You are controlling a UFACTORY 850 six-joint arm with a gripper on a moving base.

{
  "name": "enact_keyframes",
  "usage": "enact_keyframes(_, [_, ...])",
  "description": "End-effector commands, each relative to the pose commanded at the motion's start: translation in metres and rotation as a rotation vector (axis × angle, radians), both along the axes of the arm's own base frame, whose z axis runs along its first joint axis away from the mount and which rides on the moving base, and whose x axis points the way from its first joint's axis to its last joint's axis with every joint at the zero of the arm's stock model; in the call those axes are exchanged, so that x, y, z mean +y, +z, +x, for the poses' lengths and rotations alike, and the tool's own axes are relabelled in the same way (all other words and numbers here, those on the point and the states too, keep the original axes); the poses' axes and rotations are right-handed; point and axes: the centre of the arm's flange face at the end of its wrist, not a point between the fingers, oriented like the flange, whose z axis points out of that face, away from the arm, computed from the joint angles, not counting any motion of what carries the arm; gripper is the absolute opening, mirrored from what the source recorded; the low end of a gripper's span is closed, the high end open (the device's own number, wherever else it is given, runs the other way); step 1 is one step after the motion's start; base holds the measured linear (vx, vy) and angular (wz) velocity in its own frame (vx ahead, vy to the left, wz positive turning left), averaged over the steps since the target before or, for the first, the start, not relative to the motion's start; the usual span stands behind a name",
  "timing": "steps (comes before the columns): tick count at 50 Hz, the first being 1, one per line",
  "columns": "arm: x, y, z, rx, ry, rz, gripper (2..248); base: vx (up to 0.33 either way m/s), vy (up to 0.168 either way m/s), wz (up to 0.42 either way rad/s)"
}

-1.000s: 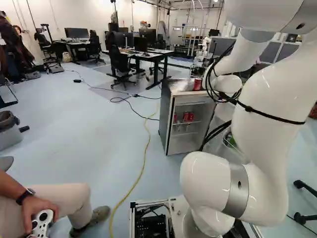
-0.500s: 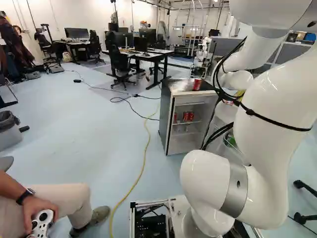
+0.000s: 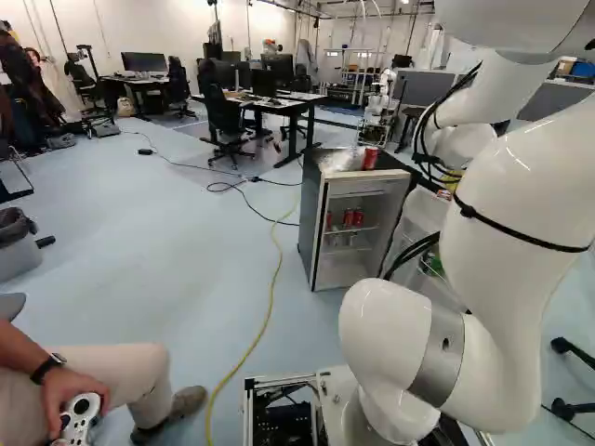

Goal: Grab a drink from the fridge

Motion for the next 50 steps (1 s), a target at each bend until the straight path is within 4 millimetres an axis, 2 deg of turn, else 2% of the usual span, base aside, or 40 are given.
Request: enact_keyframes(50, [-0.06,0.028,-0.024,0.159,-0.156,0.266,247,0.0,0.0,0.0])
